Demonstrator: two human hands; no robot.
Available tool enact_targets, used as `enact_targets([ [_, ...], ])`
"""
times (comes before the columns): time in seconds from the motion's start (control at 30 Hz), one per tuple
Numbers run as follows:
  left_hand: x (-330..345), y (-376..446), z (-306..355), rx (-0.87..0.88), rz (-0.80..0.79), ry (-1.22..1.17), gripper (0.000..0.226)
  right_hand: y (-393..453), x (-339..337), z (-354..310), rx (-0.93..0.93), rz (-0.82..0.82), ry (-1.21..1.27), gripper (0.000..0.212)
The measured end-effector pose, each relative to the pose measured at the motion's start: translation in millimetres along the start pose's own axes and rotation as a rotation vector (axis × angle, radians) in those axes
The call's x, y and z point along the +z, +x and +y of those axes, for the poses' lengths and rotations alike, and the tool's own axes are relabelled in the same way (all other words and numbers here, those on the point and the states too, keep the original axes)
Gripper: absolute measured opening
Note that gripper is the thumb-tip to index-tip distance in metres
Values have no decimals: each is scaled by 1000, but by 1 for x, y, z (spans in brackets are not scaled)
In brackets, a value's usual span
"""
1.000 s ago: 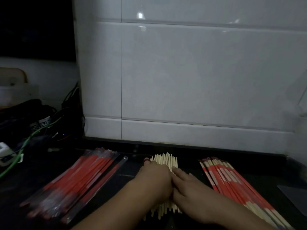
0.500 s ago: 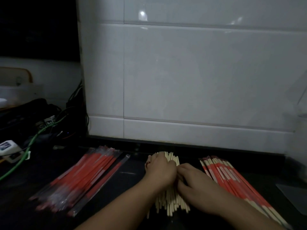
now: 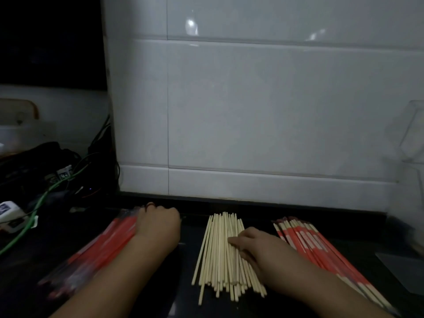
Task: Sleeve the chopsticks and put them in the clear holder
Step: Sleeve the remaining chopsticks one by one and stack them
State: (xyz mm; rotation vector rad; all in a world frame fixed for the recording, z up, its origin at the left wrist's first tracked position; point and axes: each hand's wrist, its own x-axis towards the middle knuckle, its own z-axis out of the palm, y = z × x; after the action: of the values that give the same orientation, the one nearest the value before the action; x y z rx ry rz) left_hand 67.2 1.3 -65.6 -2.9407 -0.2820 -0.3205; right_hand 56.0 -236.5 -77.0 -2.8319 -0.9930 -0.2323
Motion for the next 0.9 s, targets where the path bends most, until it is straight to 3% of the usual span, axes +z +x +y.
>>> enact_targets([
  [0.2, -7, 0, 5, 4, 43, -180, 13, 3, -6, -1, -43, 0, -193, 46],
  [0.27, -14, -1, 4, 9, 124, -422, 23, 4, -8, -2, -62, 5, -259, 43],
  [0.4, -42, -13, 15, 110, 326, -1110, 5, 6, -9, -6, -103, 27, -335, 33],
  [0.57, -68, -24, 20, 132, 637, -1533, 1, 8, -9, -9, -182, 18, -304, 26],
  [0.67, -73, -21, 12, -1, 572, -1871, 5, 9, -4, -5, -170, 22, -271, 25],
  [0.77, -74, -14, 0, -167, 456, -2210, 9, 10, -2, 2, -135, 31, -144, 41],
  [0.9, -67, -6, -6, -408, 385, -2458, 9, 5, -3, 8, -52, 241, 123, 42],
])
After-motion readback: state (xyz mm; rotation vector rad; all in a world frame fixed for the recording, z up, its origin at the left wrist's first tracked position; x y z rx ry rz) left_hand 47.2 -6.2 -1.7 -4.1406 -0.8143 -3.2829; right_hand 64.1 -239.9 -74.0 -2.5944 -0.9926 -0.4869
